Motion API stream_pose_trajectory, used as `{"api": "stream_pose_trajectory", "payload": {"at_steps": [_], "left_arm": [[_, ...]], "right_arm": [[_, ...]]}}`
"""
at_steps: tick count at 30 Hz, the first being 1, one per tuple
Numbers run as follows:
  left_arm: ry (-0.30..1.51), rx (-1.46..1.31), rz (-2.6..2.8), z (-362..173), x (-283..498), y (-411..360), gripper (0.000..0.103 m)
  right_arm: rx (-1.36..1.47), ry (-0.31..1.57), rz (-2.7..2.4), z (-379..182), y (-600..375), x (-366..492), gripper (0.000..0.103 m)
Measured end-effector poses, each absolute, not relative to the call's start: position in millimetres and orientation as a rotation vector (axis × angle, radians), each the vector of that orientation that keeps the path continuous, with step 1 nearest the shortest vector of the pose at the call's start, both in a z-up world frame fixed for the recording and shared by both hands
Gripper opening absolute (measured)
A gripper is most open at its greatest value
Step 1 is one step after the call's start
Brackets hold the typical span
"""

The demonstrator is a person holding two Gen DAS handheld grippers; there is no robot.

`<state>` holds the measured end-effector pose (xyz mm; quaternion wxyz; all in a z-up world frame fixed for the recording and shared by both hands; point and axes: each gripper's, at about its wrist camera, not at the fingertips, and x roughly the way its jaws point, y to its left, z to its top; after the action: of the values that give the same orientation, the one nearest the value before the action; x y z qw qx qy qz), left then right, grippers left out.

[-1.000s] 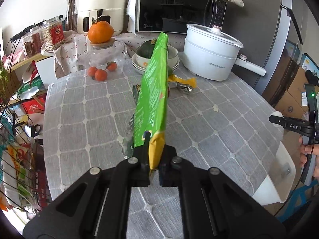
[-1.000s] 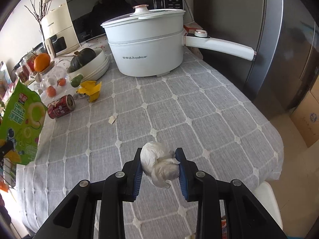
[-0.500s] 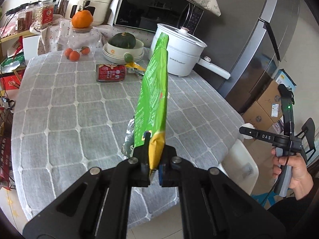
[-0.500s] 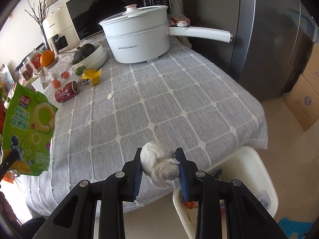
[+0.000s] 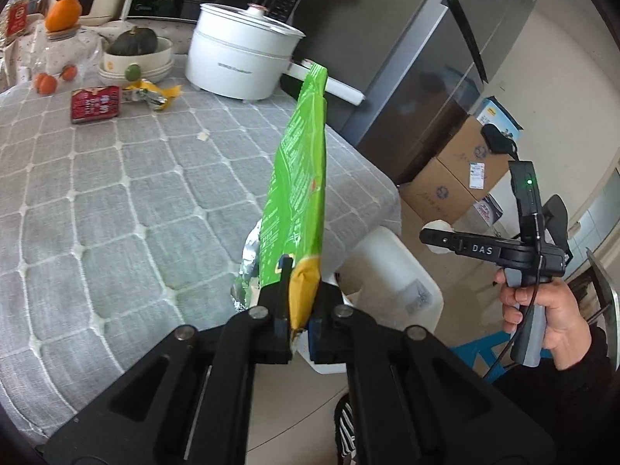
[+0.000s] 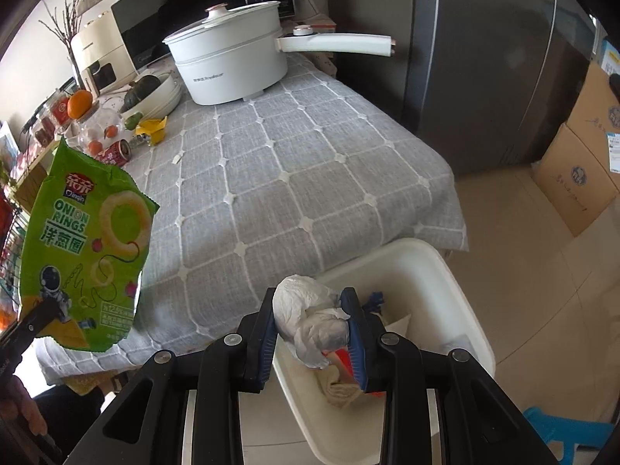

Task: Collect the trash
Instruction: 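Carry the tissue and green snack bag over the white bin with both grippers, then open the left gripper to drop the green bag while the right releases the tissue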

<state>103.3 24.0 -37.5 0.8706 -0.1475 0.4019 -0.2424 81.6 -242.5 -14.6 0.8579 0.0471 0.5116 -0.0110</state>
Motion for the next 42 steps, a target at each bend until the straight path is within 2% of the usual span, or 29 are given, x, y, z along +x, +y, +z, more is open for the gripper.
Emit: {"api": "stream_pose_trajectory", "payload": {"at_steps": [13, 22, 24, 26, 27, 38, 42], "left_arm": [[0.907, -0.289, -0.77, -49.6, 113.1, -101.0, 0.006], [0.975, -0.216, -0.774, -78.1, 124.2, -143.6, 0.007], [0.99, -0.19, -0.739, -83.3, 126.2, -145.6, 0.023], [0.992, -0.157, -0.691, -84.1, 125.1, -144.6, 0.062], [0.989, -0.147, -0.67, -83.2, 124.9, -142.5, 0.067], [1.013, -0.041, -0.49, -76.7, 117.4, -97.2, 0.1], [1.007, -0.029, -0.442, -72.9, 113.1, -74.1, 0.102]], "right_arm": [[0.155, 1.129, -0.177, -31.8, -334.8, 39.0, 0.033], [0.181, 1.156, -0.213, -44.1, -364.7, 17.8, 0.033], [0.18, 1.161, -0.214, -46.5, -366.1, 16.1, 0.033], [0.18, 1.165, -0.214, -48.5, -367.1, 15.6, 0.033], [0.179, 1.167, -0.214, -49.4, -366.8, 15.9, 0.033], [0.157, 1.179, -0.184, -53.1, -349.5, 26.8, 0.033], [0.146, 1.169, -0.162, -51.2, -336.4, 32.8, 0.033]]}}
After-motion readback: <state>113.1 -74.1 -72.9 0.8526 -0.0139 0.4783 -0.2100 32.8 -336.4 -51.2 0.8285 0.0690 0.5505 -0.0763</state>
